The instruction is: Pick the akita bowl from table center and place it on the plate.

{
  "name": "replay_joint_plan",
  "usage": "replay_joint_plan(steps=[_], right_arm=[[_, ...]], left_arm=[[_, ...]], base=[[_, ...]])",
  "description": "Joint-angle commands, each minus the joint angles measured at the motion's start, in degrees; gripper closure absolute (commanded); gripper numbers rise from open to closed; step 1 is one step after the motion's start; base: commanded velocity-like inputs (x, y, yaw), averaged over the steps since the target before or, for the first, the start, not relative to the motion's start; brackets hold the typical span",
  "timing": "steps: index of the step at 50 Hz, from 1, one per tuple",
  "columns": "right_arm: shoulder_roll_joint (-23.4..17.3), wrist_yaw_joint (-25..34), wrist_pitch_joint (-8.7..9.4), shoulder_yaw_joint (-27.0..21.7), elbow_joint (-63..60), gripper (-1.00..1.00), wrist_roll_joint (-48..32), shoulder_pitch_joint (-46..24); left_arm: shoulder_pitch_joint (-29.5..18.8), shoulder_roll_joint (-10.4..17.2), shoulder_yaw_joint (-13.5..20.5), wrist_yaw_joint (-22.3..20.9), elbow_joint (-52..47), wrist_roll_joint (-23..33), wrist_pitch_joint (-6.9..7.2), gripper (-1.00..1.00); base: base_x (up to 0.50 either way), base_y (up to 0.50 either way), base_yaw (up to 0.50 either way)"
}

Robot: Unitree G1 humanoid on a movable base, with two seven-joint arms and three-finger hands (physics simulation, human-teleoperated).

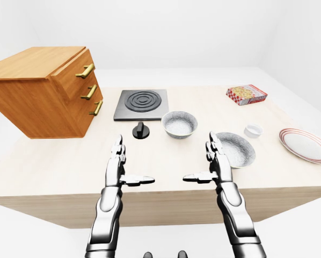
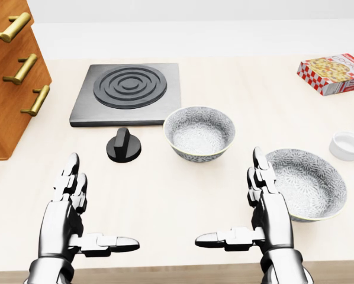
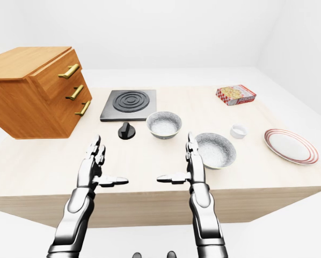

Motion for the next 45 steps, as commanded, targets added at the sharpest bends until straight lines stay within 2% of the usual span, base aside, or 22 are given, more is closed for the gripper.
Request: replay_joint_plan(steps=[1, 3, 5, 7, 9, 11, 12, 13, 17, 21, 28, 45], right_arm=[[-0.4, 1.0, 1.46, -0.6, -0.4, -1.0, -0.2, -0.9], [-0.4, 1.0, 2.64, -0.5, -1.1, -1.0, -0.4, -1.3], [-0.5, 1.5, 4.06, -0.1, -2.8, -1.0, -0.6, -1.6], [-0.5, 1.6, 4.9, 0.0, -4.4, -1.0, -0.9, -1.8], [-0.6, 1.3, 4.9, 0.1, -6.5, -1.0, -1.7, -3.3], [-0.8, 1.1, 4.9, -0.1, -7.4, -1.0, -2.3, -5.0], [-0.8, 1.1, 4.9, -0.2, -7.5, -1.0, -2.3, -5.0], [-0.9, 0.8, 4.9, -0.6, -8.5, -1.0, -2.2, -6.2], [-1.2, 0.0, 4.9, -1.3, -9.9, -1.0, -2.3, -8.3], [-1.3, 0.1, 4.9, -1.2, -11.9, -1.0, -2.7, -7.9], [-1.1, 0.2, 4.9, -1.3, -10.9, -1.0, -1.8, -6.9], [-1.2, 0.4, 4.9, -1.5, -11.2, -1.0, -1.2, -6.5]], left_arm=[[0.8, 0.9, 2.2, -2.6, 0.4, -2.4, 0.41, -1.0], [0.8, 1.2, 2.2, -2.8, 0.3, -1.7, -0.31, -1.0], [0.6, 1.5, 2.1, -3.1, -0.2, -0.7, -0.25, -1.0], [-0.2, 1.6, 2.4, -3.4, -0.6, -0.5, 0.91, -1.0], [-1.7, 2.2, 2.3, -3.7, -1.5, 0.7, 2.72, -1.0], [-3.0, 2.5, 2.3, -3.8, -2.2, 2.1, 3.78, -1.0], [-3.0, 2.4, 2.4, -3.9, -2.2, 2.2, 3.81, -1.0], [-4.9, 2.7, 2.9, -4.0, -3.1, 1.8, 5.18, -1.0], [-10.4, 3.8, 4.0, -4.0, -3.1, 1.7, 5.18, -1.0], [-13.4, 4.6, 4.5, -3.7, -3.3, 1.6, 5.18, -1.0], [-14.4, 4.8, 4.7, -3.8, -2.3, 1.3, 5.18, -1.0], [-14.6, 5.0, 4.7, -3.9, -3.1, 1.4, 5.18, -1.0]], base=[[0.0, 0.0, 0.0], [0.0, 0.0, 0.0], [0.0, 0.0, 0.0], [0.0, 0.0, 0.0], [0.0, 0.0, 0.0], [0.0, 0.0, 0.0], [0.0, 0.0, 0.0], [0.0, 0.0, 0.0], [0.0, 0.0, 0.0], [0.0, 0.0, 0.0], [0.0, -0.07, 0.0], [-0.04, -0.5, 0.0]])
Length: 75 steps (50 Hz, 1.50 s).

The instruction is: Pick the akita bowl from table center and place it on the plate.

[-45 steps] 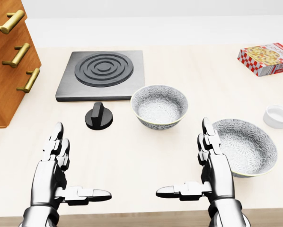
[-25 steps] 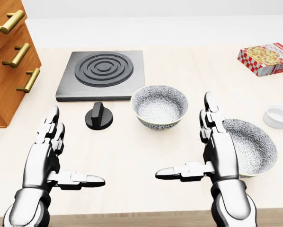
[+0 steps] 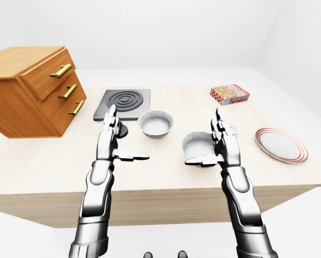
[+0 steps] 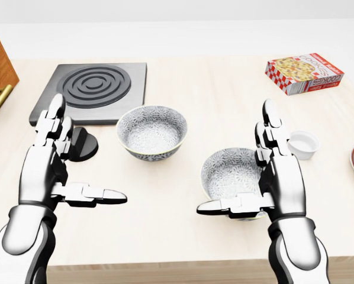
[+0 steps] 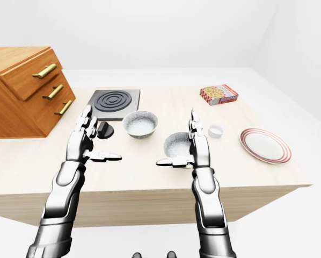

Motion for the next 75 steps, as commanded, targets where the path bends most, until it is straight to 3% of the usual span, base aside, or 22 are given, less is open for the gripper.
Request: replay_joint_plan(steps=[1, 24, 32, 48, 54, 56, 59, 60, 63, 68, 75], right_arm=[[-0.1, 0.0, 0.0, -0.1, -0.4, -1.0, 0.2, -0.1], [0.0, 2.2, 0.0, 0.7, -2.1, -1.0, 0.3, 1.4], [0.1, 2.2, 0.0, 0.6, -1.6, -1.0, -0.4, 1.4], [-0.1, 2.3, 0.0, 0.3, -1.8, -1.0, -0.5, 1.9], [-0.1, 2.5, 0.0, 0.2, -1.8, -1.0, -0.5, 2.0], [-0.1, 2.5, 0.0, 0.2, -1.7, -1.0, -0.5, 2.0], [0.0, 2.4, 0.0, 0.2, -1.7, -1.0, -0.5, 1.9], [0.0, 2.4, 0.0, 0.3, -1.5, -1.0, -0.6, 1.8], [0.0, 2.4, 0.0, 0.4, -1.1, -1.0, -0.6, 1.7], [-0.1, 2.5, 0.0, 0.2, -0.6, -1.0, -0.4, 1.8], [-0.1, 2.5, 0.0, 0.1, -0.4, -1.0, -0.3, 1.9]], left_arm=[[-0.7, 0.2, 0.2, -0.1, -0.4, 0.0, 0.0, -1.0], [0.9, 0.1, 0.1, -0.3, -1.8, 0.8, 0.0, -1.0], [1.1, 0.1, 0.3, -0.3, -1.6, 0.9, 0.0, -1.0], [1.5, 0.3, 0.5, -0.2, -1.5, 1.6, 0.0, -1.0], [-3.0, 3.0, 1.2, 0.4, 7.4, 6.7, -0.08, -1.0], [-4.2, 3.8, 1.4, 0.0, 9.0, 7.3, -1.97, -1.0], [-7.4, 5.8, 1.3, 1.3, 14.6, 12.4, -6.19, -1.0], [-9.3, 7.0, 1.1, 2.4, 18.2, 15.2, -8.16, -1.0], [-10.6, 7.7, 1.1, 3.0, 20.1, 18.5, -10.0, -1.0], [-12.8, 9.3, 0.4, 6.2, 26.6, 26.0, -10.0, -1.0], [-14.8, 10.0, -0.8, 8.4, 35.0, 32.3, -10.0, -1.0]], base=[[-0.04, -0.5, 0.0], [0.08, -0.48, 0.0], [0.46, -0.12, 0.0], [0.0, 0.0, 0.0], [0.0, 0.0, 0.0], [0.0, 0.0, 0.0], [0.0, 0.0, 0.0], [0.0, 0.0, 0.0], [0.0, 0.0, 0.0], [0.0, 0.0, 0.0], [0.0, 0.0, 0.0]])
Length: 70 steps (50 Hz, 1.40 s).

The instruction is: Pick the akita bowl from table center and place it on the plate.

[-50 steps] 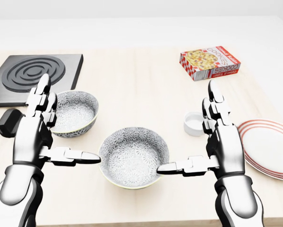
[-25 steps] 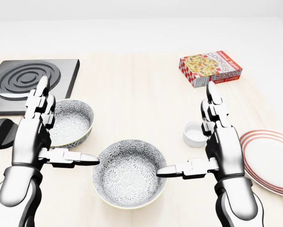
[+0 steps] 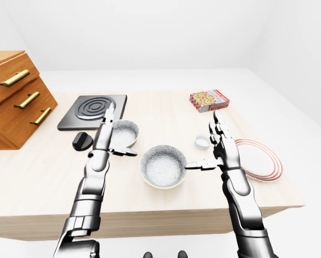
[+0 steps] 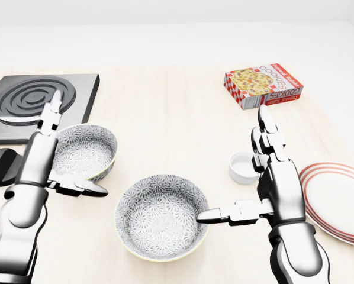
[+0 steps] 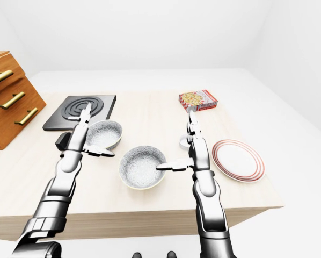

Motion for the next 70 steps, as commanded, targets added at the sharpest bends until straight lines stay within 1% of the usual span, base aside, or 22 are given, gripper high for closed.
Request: replay_joint_plan(steps=[1, 3, 7, 8, 9, 12, 18, 23, 25, 34, 43, 55, 58, 61, 65, 67, 70], right_arm=[[0.0, 0.1, 0.0, -0.1, 0.6, -1.0, 0.1, 0.0], [0.0, 0.0, 0.0, -0.1, 0.6, -1.0, 0.1, -0.1], [0.0, -0.1, 0.0, 0.0, 0.7, -1.0, 0.0, 0.0], [0.0, -0.1, 0.0, 0.0, 0.7, -1.0, 0.0, 0.0], [0.0, -0.1, 0.0, 0.1, 0.7, -1.0, 0.0, 0.0], [0.1, -0.2, 0.0, 0.1, 0.9, -1.0, -0.1, -0.1], [0.2, -0.4, 0.0, 0.3, 1.4, -1.0, -0.2, -0.2], [0.3, -0.5, 0.0, 0.5, 1.9, -1.0, -0.2, -0.2], [0.3, -0.6, 0.0, 0.5, 2.0, -1.0, -0.2, -0.3], [0.2, -0.5, 0.0, 0.3, 2.1, -1.0, 0.0, -0.3], [0.1, -0.3, 0.0, 0.1, 2.4, -1.0, 0.1, -0.2], [0.1, -0.3, 0.0, 0.1, 3.1, -1.0, 0.2, -0.8], [0.1, -0.3, 0.0, 0.1, 3.3, -1.0, 0.2, -0.8], [0.0, -0.3, 0.0, 0.1, 3.0, -1.0, 0.2, -0.7], [0.0, -0.2, 0.0, 0.0, 3.1, -1.0, 0.2, -0.5], [0.0, -0.2, 0.0, 0.0, 3.0, -1.0, 0.3, -0.3], [0.1, -0.1, 0.0, 0.1, 2.9, -1.0, 0.3, -0.2]], left_arm=[[-4.6, 2.5, -1.7, 4.4, 14.1, 12.3, 0.0, -1.0], [-5.3, 2.6, -2.8, 6.2, 17.8, 15.5, 0.0, -1.0], [-5.9, 2.5, -4.0, 8.5, 21.3, 20.3, 0.0, -1.0], [-6.0, 2.5, -3.9, 8.5, 21.4, 20.5, 0.0, -1.0], [-6.6, 2.7, -4.2, 9.8, 22.7, 22.1, 0.0, -1.0], [-8.3, 2.9, -4.4, 11.4, 25.7, 23.8, 0.0, -1.0], [-13.3, 3.5, -5.4, 14.9, 34.6, 26.6, 0.0, -1.0], [-17.4, 3.7, -7.1, 18.2, 42.1, 29.7, 0.0, -1.0], [-18.4, 3.6, -7.7, 19.6, 44.2, 30.8, 0.0, -1.0], [-20.4, 2.6, -9.1, 22.4, 49.4, 34.0, 0.0, -1.0], [-21.7, 1.7, -9.8, 23.4, 51.9, 36.2, 0.0, -1.0], [-23.2, 0.5, -10.5, 23.2, 53.7, 39.0, 0.0, -1.0], [-23.2, 0.2, -10.7, 23.3, 54.1, 39.5, 0.0, -1.0], [-22.5, -0.4, -11.0, 24.5, 54.9, 40.6, 0.0, -1.0], [-23.0, -0.1, -10.6, 24.0, 55.7, 40.9, 0.0, -1.0], [-23.3, 0.2, -11.0, 24.1, 56.3, 42.2, 0.0, -1.0], [-23.2, 0.4, -10.2, 23.6, 56.6, 41.9, 0.0, -1.0]], base=[[0.0, 0.0, 0.0], [0.0, 0.0, 0.0], [0.0, 0.0, 0.0], [0.0, 0.0, 0.0], [0.0, 0.0, 0.0], [0.0, 0.0, 0.0], [0.0, 0.0, 0.0], [0.0, 0.0, 0.0], [0.0, 0.0, 0.0], [0.0, 0.0, 0.0], [0.0, 0.0, 0.0], [0.0, 0.0, 0.0], [0.0, 0.0, 0.0], [0.0, 0.0, 0.0], [0.0, 0.0, 0.0], [0.0, 0.0, 0.0], [0.0, 0.0, 0.0]])
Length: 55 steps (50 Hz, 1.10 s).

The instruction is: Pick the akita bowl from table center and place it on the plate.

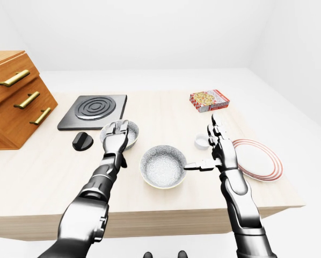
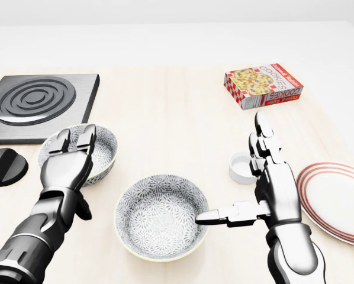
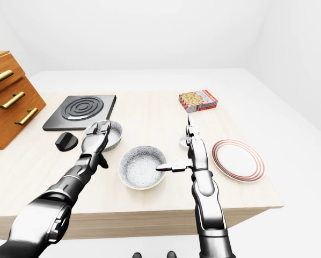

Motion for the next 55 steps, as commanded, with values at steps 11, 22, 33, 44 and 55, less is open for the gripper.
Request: replay_joint_plan(steps=[11, 22, 33, 44, 55], right_arm=[[0.2, 0.2, 0.0, 0.3, -0.1, -1.0, 0.0, 0.5], [-0.1, 0.4, 0.0, 0.0, -0.4, -1.0, 0.0, 0.2], [0.0, 0.3, 0.0, 0.1, -0.6, -1.0, -0.2, -0.3], [0.1, 0.3, 0.0, 0.3, -0.7, -1.0, -0.4, 0.0], [0.3, 0.3, 0.0, 0.7, -1.0, -1.0, -0.7, 0.2]], left_arm=[[0.6, -0.3, 0.6, 0.8, 2.1, 1.8, 0.0, 1.0], [0.6, -0.3, 1.0, -0.1, 2.0, 0.3, 0.0, 1.0], [0.7, 2.2, 1.3, 0.4, 0.3, -1.2, 0.0, 1.0], [7.2, 4.8, 3.1, -8.0, -18.0, -3.7, 0.0, 1.0], [22.0, 2.3, 7.0, -25.1, -52.3, -5.3, 0.0, 1.0]], base=[[0.0, 0.0, 0.0], [0.0, 0.0, 0.0], [0.0, 0.0, 0.0], [0.0, 0.0, 0.0], [0.0, 0.0, 0.0]])
